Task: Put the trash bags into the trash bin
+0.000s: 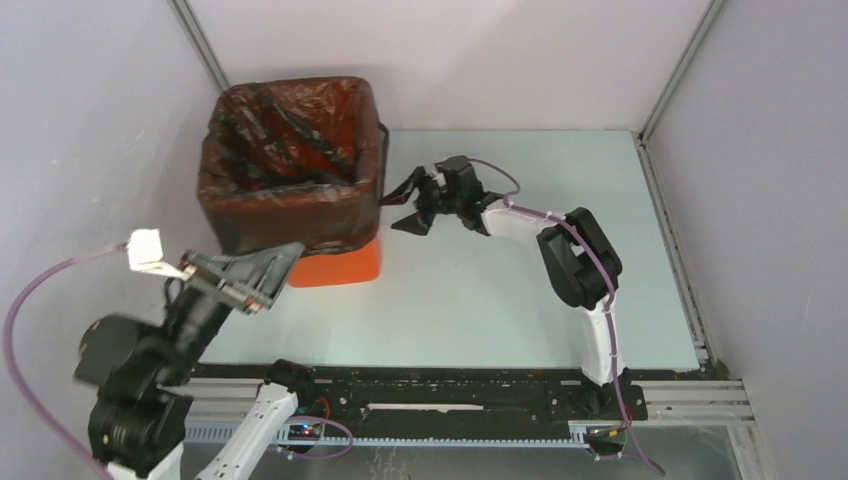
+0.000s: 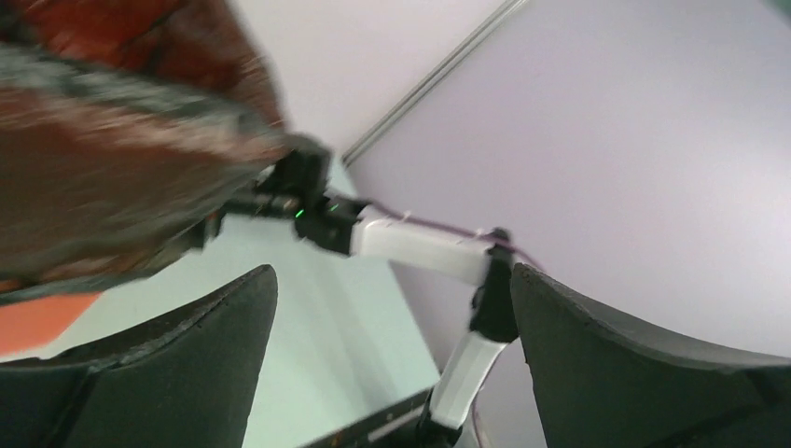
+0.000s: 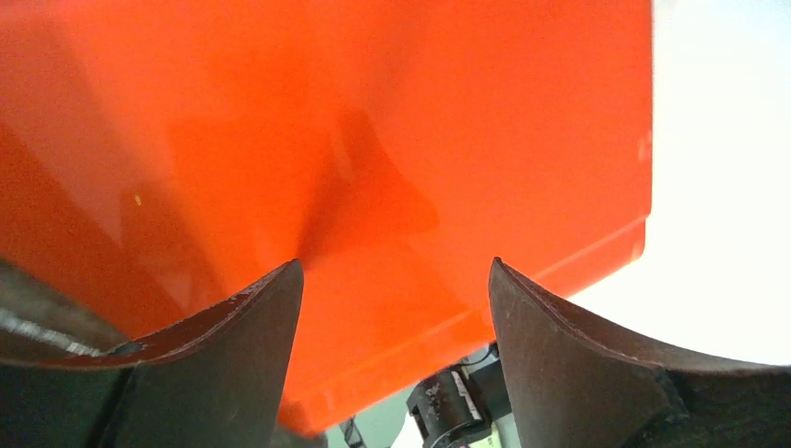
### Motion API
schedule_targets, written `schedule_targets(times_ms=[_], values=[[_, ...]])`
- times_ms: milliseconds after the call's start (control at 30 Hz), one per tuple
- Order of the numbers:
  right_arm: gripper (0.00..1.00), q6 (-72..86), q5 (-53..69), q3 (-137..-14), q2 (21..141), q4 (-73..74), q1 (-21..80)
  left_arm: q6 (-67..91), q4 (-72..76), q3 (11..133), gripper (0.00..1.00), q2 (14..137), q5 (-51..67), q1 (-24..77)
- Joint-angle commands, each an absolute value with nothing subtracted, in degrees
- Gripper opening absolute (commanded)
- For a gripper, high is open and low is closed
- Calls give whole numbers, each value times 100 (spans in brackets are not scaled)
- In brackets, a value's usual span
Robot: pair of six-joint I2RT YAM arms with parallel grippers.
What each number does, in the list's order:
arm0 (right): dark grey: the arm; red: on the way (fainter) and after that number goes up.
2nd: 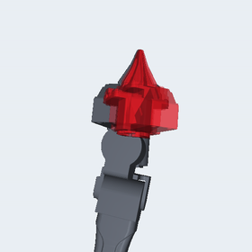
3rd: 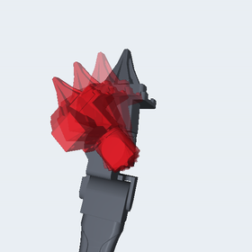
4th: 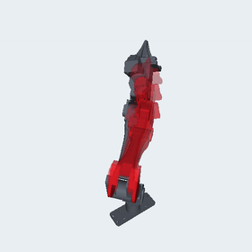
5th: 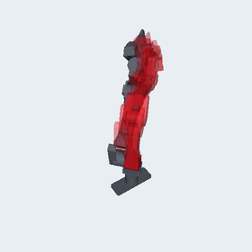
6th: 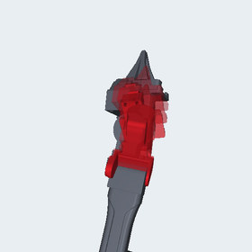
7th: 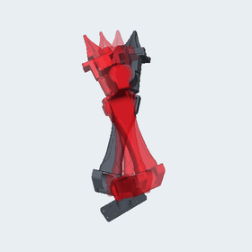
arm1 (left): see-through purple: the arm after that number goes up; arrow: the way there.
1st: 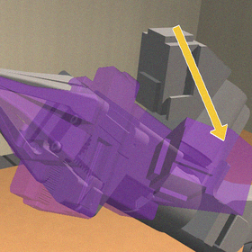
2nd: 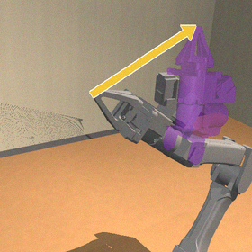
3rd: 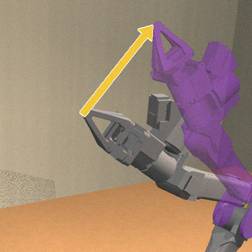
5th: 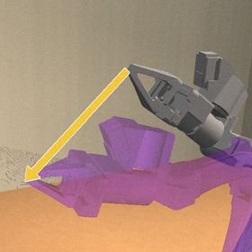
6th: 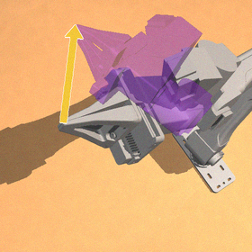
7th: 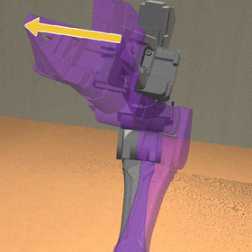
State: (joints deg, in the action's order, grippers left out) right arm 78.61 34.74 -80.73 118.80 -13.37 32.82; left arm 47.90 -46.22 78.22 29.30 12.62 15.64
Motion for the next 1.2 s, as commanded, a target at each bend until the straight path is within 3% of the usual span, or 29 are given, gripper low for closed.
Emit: schedule_targets(times_ms=[0, 233, 333, 467, 600, 967, 1167], values=[[83, 7451, 3322, -9053, 11752, -546, 3564, 4640, -3466, 7852, 100, 2415, 985, 1591], [91, 5404, 2961, -8272, 9876, 2035, 2809, 4267, -3421, 8272, 100, 2699, 877, 1591], [92, 4065, 2215, -8283, 8778, 3472, 2569, 4013, -3444, 8680, 100, 3001, 698, 1591], [92, 3000, 1605, -8672, 7435, 5026, 2243, 3256, -3919, 10200, 100, 3655, -150, 1591], [96, 2490, 960, -9532, 6552, 6258, 2198, 2986, -3516, 10578, 100, 3938, -600, 1591], [100, 2882, 734, -12656, 6046, 7030, 2210, 2729, -3520, 10802, 100, 4370, -840, 1591], [100, 2944, 415, -12761, 6013, 7013, 2206, 2924, -3612, 10615, 100, 4217, -863, 1591]])
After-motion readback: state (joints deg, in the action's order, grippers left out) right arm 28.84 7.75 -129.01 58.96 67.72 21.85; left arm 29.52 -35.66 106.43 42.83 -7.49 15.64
